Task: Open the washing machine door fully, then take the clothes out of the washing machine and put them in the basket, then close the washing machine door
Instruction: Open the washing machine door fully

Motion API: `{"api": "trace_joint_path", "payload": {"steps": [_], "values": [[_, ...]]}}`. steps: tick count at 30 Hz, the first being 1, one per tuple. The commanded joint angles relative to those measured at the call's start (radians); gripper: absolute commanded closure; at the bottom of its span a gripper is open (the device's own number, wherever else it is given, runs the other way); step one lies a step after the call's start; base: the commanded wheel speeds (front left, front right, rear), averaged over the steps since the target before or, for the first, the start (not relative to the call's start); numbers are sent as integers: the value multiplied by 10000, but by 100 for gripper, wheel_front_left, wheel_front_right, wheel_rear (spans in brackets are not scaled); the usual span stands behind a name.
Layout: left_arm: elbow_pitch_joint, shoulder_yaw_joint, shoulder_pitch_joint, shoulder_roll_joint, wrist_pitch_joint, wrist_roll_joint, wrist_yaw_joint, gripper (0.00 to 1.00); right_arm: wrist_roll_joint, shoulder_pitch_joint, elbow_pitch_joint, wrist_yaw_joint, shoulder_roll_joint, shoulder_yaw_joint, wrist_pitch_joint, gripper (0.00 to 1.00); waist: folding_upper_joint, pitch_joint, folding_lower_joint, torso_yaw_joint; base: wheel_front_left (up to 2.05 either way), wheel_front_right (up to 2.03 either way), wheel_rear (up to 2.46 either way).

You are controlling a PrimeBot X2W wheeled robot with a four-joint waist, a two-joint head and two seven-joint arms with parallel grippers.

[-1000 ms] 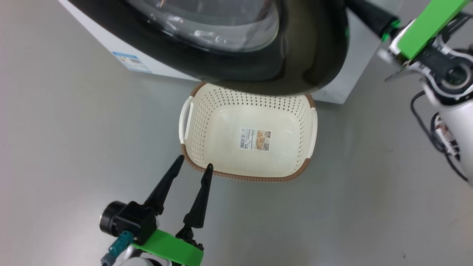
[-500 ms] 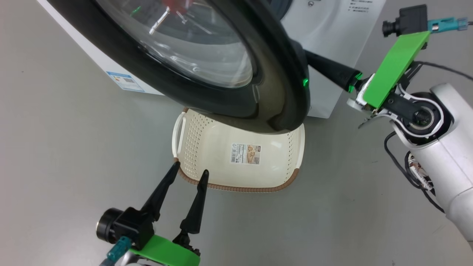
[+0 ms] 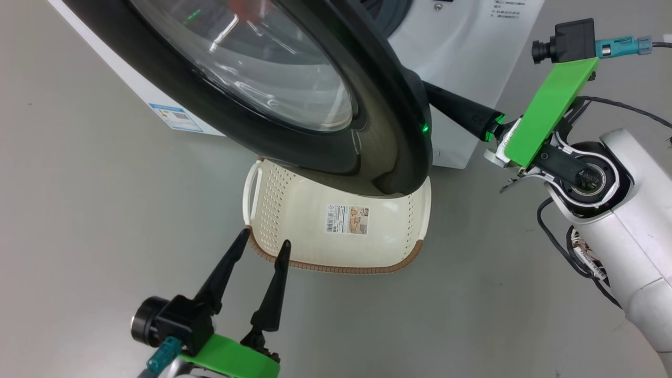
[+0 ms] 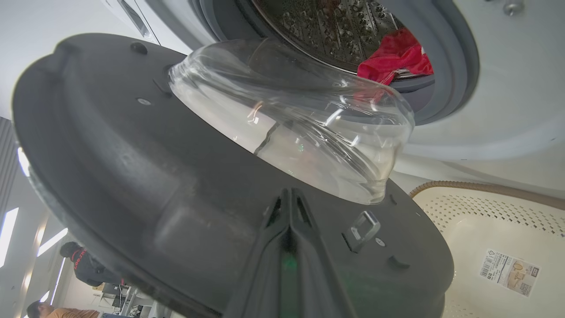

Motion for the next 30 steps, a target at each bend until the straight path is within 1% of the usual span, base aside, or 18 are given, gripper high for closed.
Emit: {"api": "trace_joint_path", "payload": {"steps": [1, 9, 10, 11, 12, 14, 15, 16, 18, 19, 21, 22, 23, 24, 30], "values": [[-270, 362, 67, 112, -93, 12, -55, 0, -148, 201, -305, 39, 100, -24, -102, 100, 0, 1, -1, -4, 0, 0, 0], [-280, 448, 94, 112, -93, -27, -56, 0, -461, 447, -131, 39, -118, -317, -952, 100, 0, -175, -1, -123, 0, 0, 0], [-283, 478, 107, 112, -93, -24, -56, 0, -496, 530, -119, 39, -150, -323, -1061, 96, 0, -210, -1, -166, 0, 0, 0], [-289, 503, 119, 112, -93, -24, -56, 0, -512, 626, -121, 39, -188, -336, -1161, 96, 0, -231, -1, -196, 0, 0, 0], [-298, 535, 131, 112, -93, -24, -56, 0, -515, 735, -126, 39, -220, -356, -1268, 93, 0, -255, -1, -236, 0, 0, 0], [-311, 617, 165, 112, -93, -16, -56, 0, -473, 997, -162, 39, -269, -383, -1437, 79, 0, -308, -1, -334, 0, 0, 0], [-314, 664, 177, 112, -93, -7, -57, 0, -433, 1146, -185, 39, -293, -402, -1504, 76, 0, -324, -1, -383, 0, 0, 0], [-314, 664, 177, 112, -93, -7, -57, 0, -433, 1146, -185, 39, -293, -402, -1504, 76, 0, -324, -1, -383, 0, 0, 0], [-318, 768, 201, 112, -93, 8, -57, 0, -400, 1478, -227, 39, -346, -391, -1619, 65, 0, -370, -1, -493, 0, 0, 0], [-319, 819, 212, 112, -93, 16, -57, 0, -380, 1659, -252, 39, -365, -384, -1681, 56, 0, -399, -1, -554, 0, 0, 0], [-324, 912, 238, 112, -93, 36, -57, 0, -330, 2033, -301, 39, -395, -393, -1823, 51, 0, -436, -1, -670, 0, 0, 0], [-328, 965, 255, 112, -93, 41, -57, 0, -334, 2225, -322, 39, -416, -384, -1902, 40, 0, -460, -1, -735, 0, 0, 0], [-330, 1017, 276, 112, -93, 47, -57, 0, -337, 2415, -332, 39, -429, -387, -2004, 24, 0, -483, -1, -797, 0, 0, 0], [-332, 1062, 292, 112, -93, 54, -57, 0, -321, 2604, -350, 39, -434, -396, -2098, 0, 0, -497, -1, -849, 0, 0, 0], [-337, 1327, 425, 112, -93, 95, -57, 0, -424, 3650, -467, 39, -488, -294, -2624, 0, 0, -620, -1, -1201, 0, 0, 0]]}}
